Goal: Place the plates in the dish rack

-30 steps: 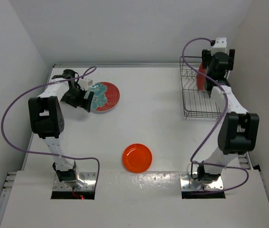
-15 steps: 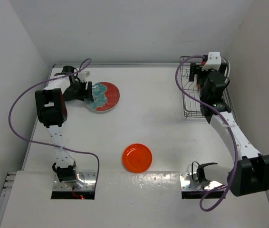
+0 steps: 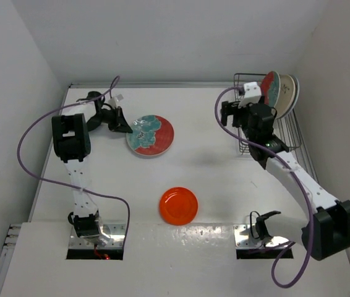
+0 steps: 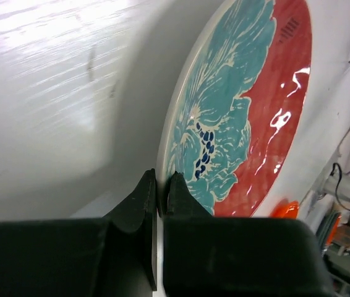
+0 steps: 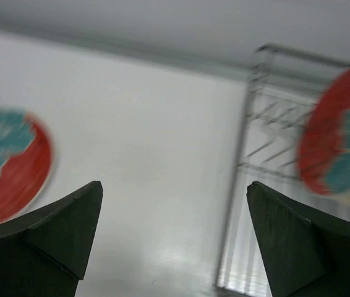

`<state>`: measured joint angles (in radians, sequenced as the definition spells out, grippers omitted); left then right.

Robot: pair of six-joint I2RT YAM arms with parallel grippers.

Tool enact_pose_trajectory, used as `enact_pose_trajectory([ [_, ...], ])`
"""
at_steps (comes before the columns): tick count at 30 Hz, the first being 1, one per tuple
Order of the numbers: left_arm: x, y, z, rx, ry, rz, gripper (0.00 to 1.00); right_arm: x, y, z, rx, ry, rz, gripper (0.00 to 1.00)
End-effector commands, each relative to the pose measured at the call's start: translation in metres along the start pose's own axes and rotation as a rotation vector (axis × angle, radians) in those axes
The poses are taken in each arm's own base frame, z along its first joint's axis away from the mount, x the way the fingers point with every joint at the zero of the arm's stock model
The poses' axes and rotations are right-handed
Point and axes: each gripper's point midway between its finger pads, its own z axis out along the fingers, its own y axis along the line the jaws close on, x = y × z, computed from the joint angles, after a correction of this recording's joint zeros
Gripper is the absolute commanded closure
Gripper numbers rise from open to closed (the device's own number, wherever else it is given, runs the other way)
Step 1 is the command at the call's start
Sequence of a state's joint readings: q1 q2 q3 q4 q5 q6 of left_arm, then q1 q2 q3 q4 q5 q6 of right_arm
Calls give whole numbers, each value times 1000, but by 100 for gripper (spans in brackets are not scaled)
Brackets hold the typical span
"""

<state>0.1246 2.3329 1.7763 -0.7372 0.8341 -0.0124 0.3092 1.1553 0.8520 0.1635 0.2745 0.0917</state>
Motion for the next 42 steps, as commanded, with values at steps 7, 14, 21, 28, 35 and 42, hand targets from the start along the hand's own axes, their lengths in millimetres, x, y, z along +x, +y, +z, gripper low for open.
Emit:
enact_pose_trajectory([
  [7,-46,-145,-71,-50,-192,786,100,103,155,-6,-771,406,176,1],
  [14,0,-176,-61,83,-117,943,100,131,206,30,-937,423,247,4],
  [21,23,-212,-62,206,-82,1035,100,124,229,62,-948,280,330,8],
  [28,20,-234,-67,306,-121,1030,100,117,264,50,-1037,258,381,35],
  [35,13,-235,-66,272,-121,1051,100,98,273,46,-1095,229,424,96],
  [42,-45,-209,-84,-49,-196,937,36,30,229,57,-910,1,368,100],
])
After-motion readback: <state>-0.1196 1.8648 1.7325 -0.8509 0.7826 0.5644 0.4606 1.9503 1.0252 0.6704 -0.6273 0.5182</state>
